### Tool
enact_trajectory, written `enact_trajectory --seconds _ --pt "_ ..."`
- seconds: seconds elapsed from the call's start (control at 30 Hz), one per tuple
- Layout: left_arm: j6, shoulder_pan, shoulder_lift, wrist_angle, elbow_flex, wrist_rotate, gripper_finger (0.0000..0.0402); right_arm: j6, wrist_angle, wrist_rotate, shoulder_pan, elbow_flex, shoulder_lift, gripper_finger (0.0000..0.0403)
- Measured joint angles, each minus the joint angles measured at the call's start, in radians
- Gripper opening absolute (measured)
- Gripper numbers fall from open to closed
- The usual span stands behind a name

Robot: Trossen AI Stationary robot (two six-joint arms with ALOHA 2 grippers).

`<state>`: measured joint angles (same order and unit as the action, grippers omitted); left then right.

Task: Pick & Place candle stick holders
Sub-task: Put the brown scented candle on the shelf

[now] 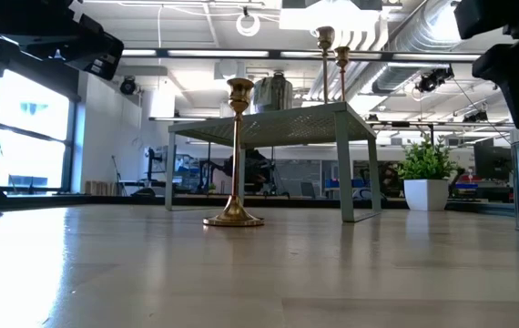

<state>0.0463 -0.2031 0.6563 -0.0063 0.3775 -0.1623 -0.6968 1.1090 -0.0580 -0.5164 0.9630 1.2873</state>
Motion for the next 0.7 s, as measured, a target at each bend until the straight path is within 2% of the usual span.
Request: enact_trajectory --seconds 0.7 --pt "0.000 0.000 0.000 0.000 0.000 -0.003 0.0143 -0.095 0.013 -0.067 -0.051 0.000 0.000 0.0399"
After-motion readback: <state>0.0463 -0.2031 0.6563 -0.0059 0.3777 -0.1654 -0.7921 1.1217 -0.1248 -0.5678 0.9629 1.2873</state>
